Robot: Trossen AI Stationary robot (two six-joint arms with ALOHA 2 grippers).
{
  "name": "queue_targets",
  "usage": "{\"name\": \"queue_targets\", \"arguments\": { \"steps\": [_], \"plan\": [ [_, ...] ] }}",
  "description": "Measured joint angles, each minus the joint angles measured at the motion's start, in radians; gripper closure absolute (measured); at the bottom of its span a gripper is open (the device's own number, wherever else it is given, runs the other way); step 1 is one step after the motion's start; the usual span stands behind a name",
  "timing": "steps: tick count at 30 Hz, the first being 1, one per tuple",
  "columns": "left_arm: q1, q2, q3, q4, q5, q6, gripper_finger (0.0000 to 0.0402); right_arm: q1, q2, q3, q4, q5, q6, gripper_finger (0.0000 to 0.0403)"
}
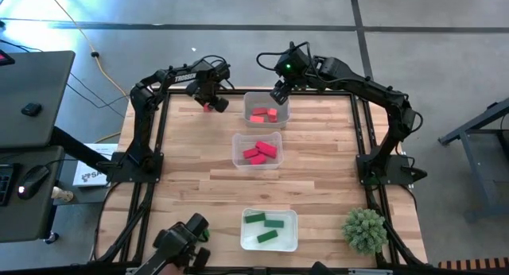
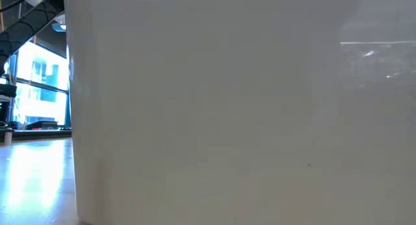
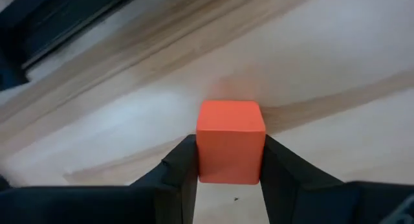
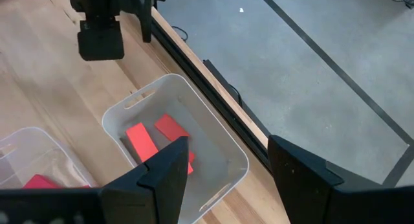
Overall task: Sort & place blocks by color
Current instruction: Put the orange block into the gray bin
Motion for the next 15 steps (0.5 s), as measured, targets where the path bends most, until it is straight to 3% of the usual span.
{"name": "queue_targets", "arguments": {
  "steps": [7,15],
  "plan": [
    [0.0,-0.045,-0.001,0.003,0.073,0.129,0.0296,0.0,0.0,0.0,0.0,0.0,0.074,0.0201],
    [-0.01,-0.161,-0.001,0.018,0.084,0.211,0.0293,0.0,0.0,0.0,0.0,0.0,0.132,0.0201]
  ]
}}
